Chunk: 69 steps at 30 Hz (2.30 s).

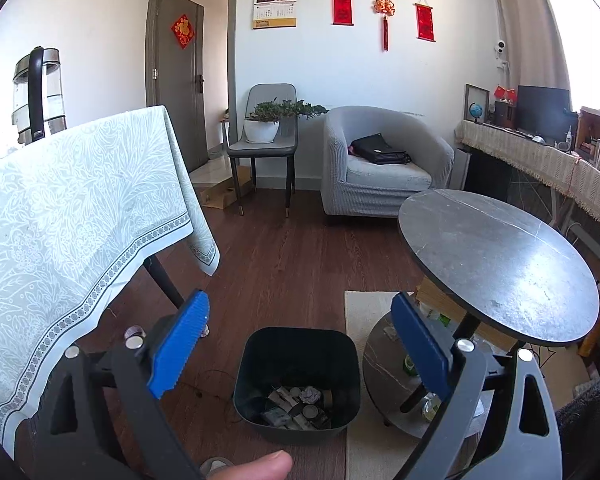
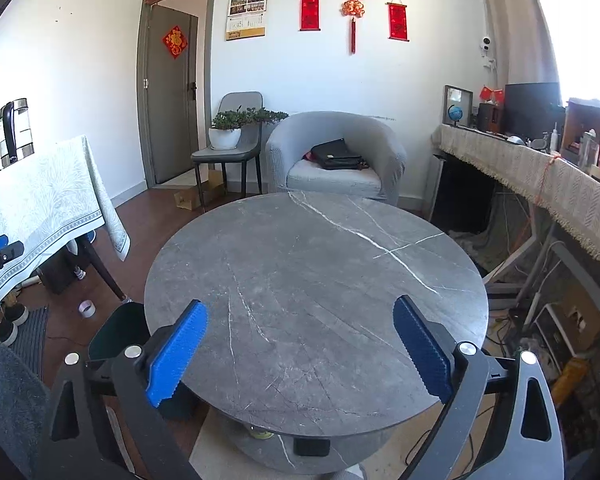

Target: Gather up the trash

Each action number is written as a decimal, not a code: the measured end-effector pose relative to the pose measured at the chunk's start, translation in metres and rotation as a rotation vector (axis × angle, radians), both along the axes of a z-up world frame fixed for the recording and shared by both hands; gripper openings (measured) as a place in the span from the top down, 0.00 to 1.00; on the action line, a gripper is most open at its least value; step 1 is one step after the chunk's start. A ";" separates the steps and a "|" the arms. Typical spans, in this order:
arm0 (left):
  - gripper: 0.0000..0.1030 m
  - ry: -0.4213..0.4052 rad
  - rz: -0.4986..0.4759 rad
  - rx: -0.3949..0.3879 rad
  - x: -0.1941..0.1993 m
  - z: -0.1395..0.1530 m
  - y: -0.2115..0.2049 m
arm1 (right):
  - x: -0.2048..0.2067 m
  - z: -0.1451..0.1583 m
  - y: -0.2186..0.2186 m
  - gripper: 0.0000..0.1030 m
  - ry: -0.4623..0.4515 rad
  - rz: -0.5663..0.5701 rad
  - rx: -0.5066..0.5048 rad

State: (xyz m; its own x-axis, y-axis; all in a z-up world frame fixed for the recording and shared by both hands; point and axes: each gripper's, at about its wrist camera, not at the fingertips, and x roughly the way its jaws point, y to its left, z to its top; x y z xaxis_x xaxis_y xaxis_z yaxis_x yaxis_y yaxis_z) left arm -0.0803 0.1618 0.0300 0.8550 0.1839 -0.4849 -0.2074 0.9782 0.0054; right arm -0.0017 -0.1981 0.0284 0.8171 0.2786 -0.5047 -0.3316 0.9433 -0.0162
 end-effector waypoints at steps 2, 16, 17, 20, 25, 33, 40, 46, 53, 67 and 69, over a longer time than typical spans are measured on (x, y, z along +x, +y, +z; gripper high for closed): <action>0.08 0.014 -0.006 0.006 0.002 -0.002 -0.003 | 0.000 -0.002 0.006 0.06 0.012 0.037 -0.011; 0.06 0.055 0.000 0.047 0.005 -0.008 -0.010 | -0.003 -0.009 0.028 0.05 0.058 0.141 -0.064; 0.06 0.055 -0.001 0.050 0.005 -0.007 -0.011 | -0.003 -0.009 0.028 0.05 0.059 0.143 -0.063; 0.06 0.052 -0.005 0.054 0.004 -0.007 -0.012 | -0.004 -0.008 0.028 0.05 0.060 0.146 -0.064; 0.06 0.049 -0.011 0.041 0.003 -0.006 -0.009 | -0.002 -0.008 0.028 0.05 0.061 0.145 -0.061; 0.06 0.043 -0.011 0.015 0.002 -0.005 -0.005 | -0.002 -0.008 0.028 0.05 0.060 0.146 -0.062; 0.06 0.043 -0.011 0.008 0.002 -0.005 -0.003 | -0.002 -0.007 0.028 0.05 0.060 0.146 -0.062; 0.06 0.043 -0.012 0.008 0.002 -0.005 -0.003 | -0.002 -0.007 0.028 0.05 0.060 0.146 -0.062; 0.06 0.044 -0.012 0.010 0.003 -0.005 -0.004 | -0.002 -0.008 0.028 0.05 0.060 0.146 -0.062; 0.06 0.044 -0.014 0.012 0.002 -0.004 -0.007 | -0.002 -0.007 0.028 0.05 0.060 0.146 -0.061; 0.06 0.044 -0.014 0.013 0.003 -0.005 -0.007 | -0.002 -0.007 0.028 0.05 0.060 0.146 -0.062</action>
